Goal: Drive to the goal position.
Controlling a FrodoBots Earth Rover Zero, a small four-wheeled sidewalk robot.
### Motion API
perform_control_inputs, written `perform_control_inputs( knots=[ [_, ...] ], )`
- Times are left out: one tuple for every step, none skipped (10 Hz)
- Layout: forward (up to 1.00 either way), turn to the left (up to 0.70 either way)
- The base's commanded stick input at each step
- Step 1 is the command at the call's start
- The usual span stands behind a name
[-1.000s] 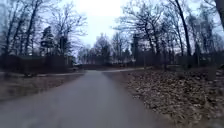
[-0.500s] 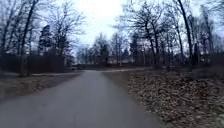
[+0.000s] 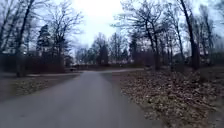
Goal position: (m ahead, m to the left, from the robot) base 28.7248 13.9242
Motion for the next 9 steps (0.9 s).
perform_control_inputs(
  knots=[
    [1.0,0.4],
    [1.0,0.4],
    [1.0,0.4],
    [1.0,0.4],
    [1.0,0.09],
    [1.0,0.0],
    [1.0,0.0],
    [1.0,0.0],
    [1.0,0.0]
  ],
)
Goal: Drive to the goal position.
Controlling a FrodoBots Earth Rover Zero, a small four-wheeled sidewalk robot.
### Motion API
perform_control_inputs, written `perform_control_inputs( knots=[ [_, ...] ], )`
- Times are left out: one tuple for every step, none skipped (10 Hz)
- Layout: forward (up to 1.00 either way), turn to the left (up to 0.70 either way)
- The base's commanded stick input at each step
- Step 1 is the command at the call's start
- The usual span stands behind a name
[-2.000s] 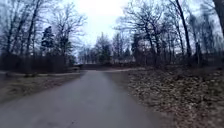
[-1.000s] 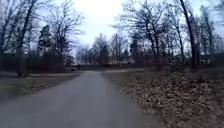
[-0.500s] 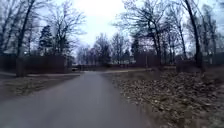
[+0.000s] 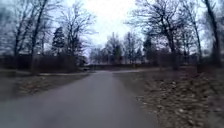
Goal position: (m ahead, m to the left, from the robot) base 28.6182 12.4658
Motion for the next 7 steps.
perform_control_inputs(
  knots=[
    [1.0,0.0],
    [1.0,0.0],
    [1.0,0.0],
    [1.0,0.0],
    [1.0,0.0],
    [1.0,0.0],
    [1.0,0.0]
  ],
)
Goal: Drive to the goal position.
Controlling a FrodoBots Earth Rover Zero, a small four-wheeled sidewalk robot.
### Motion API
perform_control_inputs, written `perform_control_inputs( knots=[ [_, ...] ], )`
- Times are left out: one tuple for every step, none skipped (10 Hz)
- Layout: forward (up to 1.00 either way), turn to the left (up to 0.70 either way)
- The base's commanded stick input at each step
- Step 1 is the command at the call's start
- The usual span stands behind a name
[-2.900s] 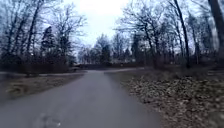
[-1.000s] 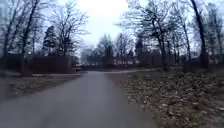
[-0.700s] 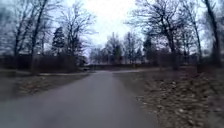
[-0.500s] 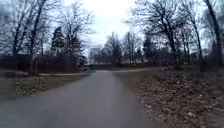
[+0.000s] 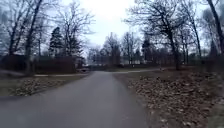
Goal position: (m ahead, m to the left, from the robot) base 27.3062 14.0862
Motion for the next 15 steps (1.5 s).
perform_control_inputs(
  knots=[
    [1.0,0.0],
    [1.0,0.0],
    [1.0,0.0],
    [1.0,0.0],
    [1.0,0.0],
    [1.0,0.0],
    [1.0,0.0],
    [1.0,0.0],
    [1.0,0.0],
    [1.0,0.0],
    [1.0,0.0],
    [1.0,0.0],
    [1.0,0.0],
    [1.0,0.0],
    [1.0,0.0]
  ],
)
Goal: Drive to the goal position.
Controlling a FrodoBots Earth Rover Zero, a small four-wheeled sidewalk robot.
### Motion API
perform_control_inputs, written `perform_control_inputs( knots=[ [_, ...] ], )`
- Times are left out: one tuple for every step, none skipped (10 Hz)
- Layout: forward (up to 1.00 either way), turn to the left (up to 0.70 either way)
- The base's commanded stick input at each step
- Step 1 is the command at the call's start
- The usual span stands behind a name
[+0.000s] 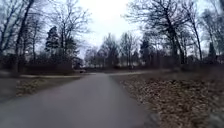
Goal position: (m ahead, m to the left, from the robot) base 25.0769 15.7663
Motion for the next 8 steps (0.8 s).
perform_control_inputs(
  knots=[
    [1.0,0.0],
    [1.0,0.0],
    [1.0,0.0],
    [1.0,0.0],
    [1.0,0.0],
    [1.0,0.0],
    [1.0,0.0],
    [1.0,0.0]
  ],
)
